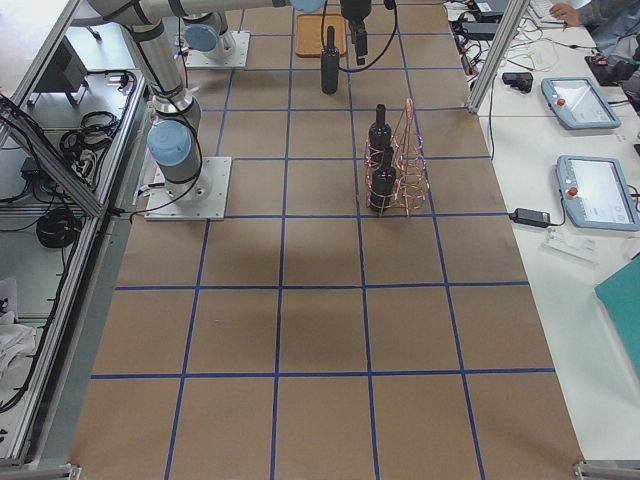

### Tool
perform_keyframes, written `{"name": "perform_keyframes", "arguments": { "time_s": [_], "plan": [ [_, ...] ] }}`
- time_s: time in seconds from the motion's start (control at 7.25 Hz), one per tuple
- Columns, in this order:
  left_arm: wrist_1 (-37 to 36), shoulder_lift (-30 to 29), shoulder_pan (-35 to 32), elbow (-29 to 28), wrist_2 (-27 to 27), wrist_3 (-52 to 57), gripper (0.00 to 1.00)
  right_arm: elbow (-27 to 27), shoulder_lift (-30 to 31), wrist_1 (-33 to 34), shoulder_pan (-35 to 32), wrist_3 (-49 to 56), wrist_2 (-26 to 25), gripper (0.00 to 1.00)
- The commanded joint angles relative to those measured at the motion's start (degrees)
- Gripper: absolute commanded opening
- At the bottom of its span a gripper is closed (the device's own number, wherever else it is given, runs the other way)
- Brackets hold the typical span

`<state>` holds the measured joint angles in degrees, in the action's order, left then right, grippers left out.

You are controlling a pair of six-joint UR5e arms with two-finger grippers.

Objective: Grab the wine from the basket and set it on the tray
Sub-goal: 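Open the right gripper and withdraw it back above the rack, then reach the left gripper over the standing bottle and grasp its neck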

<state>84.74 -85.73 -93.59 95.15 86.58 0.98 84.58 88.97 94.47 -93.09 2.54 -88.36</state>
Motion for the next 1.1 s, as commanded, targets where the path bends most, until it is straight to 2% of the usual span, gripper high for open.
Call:
{"name": "perform_keyframes", "arguments": {
  "time_s": [0.0, 0.41, 0.69, 0.97],
  "plan": [
    [-0.6, -0.5, -4.2, 0.0, -0.4, -0.5, 1.00, 0.8, 0.2, -0.5, 0.1, 0.1, -0.1, 1.00],
    [-1.7, -4.3, -9.7, 0.2, 0.0, -5.2, 1.00, 0.9, 0.3, -0.5, 0.1, 0.3, -0.1, 1.00],
    [-6.3, -6.9, -9.7, 2.0, 0.1, -4.5, 1.00, 0.9, 0.7, -0.6, 0.1, 0.4, -0.2, 1.00],
    [-6.6, -8.6, -9.7, 4.3, 0.3, -3.5, 0.97, 0.9, 0.7, -0.6, 0.1, 0.3, -0.1, 1.00]
  ]
}}
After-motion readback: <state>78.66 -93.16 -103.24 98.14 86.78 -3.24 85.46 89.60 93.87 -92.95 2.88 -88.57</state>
